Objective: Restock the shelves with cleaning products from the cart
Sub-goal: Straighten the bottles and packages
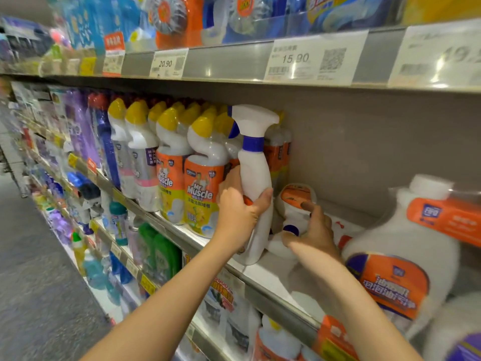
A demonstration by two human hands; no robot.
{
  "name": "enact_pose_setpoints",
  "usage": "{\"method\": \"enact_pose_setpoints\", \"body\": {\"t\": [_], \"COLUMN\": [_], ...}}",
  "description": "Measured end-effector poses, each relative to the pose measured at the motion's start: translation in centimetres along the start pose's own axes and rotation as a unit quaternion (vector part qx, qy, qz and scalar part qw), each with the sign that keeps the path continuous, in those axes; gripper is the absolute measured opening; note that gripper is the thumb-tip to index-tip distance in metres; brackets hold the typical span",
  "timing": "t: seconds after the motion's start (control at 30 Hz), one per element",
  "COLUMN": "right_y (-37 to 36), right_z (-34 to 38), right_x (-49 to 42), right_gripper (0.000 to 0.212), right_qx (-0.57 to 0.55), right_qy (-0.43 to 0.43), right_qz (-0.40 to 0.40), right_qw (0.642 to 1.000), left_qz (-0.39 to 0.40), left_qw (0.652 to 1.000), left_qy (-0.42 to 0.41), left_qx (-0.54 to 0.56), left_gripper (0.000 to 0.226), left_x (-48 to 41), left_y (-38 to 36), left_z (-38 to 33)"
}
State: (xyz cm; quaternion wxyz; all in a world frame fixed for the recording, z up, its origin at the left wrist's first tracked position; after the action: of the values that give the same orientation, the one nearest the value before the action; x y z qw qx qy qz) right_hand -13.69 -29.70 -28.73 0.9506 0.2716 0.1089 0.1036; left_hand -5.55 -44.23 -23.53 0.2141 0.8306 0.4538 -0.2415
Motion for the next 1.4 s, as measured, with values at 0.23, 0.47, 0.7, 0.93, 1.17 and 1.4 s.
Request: {"method": "enact_pose_setpoints", "body": {"t": [0.23,0.47,0.7,0.93,1.17,1.4], "right_y": [-1.2,-4.1,-4.4,-1.1,4.0,7.5], "right_z": [-0.7,-0.1,0.1,4.3,9.0,11.7], "right_x": [0.0,-0.2,-1.8,-3.7,-4.0,-3.5], "right_gripper": [0.105,0.074,0.059,0.021,0.03,0.031], "right_qx": [0.274,0.348,0.3,0.126,0.034,0.008], "right_qy": [0.077,0.13,0.151,0.192,0.228,0.257], "right_qz": [0.105,0.196,0.179,0.054,-0.081,-0.14], "right_qw": [0.953,0.907,0.925,0.972,0.97,0.956], "left_qz": [-0.009,-0.024,-0.022,-0.033,-0.047,-0.035], "left_qw": [0.999,0.999,1.0,0.998,0.998,0.999], "left_qy": [-0.032,-0.031,-0.022,-0.047,-0.029,-0.028], "left_qx": [0.028,0.016,0.005,0.002,-0.017,-0.023], "left_gripper": [0.048,0.058,0.064,0.08,0.082,0.073], "left_x": [-0.3,-0.3,-0.5,-0.2,-1.2,-1.8], "left_y": [-0.8,-1.0,-1.2,-0.9,-2.1,-3.6], "left_z": [-0.1,0.2,0.0,-0.8,-0.5,0.3]}}
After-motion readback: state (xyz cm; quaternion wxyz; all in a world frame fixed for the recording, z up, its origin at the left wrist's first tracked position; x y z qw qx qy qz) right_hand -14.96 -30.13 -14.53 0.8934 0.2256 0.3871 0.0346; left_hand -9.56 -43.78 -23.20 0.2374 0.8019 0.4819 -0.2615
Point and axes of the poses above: each hand's wrist, its own x-axis away from the middle knuckle, its own y-axis out of the back of the hand, z = x × y, the point moved 8 cm from there along -x, towards the middle knuckle, and after that the axes turned 9 degrees about -z, right-handed, at the moved point
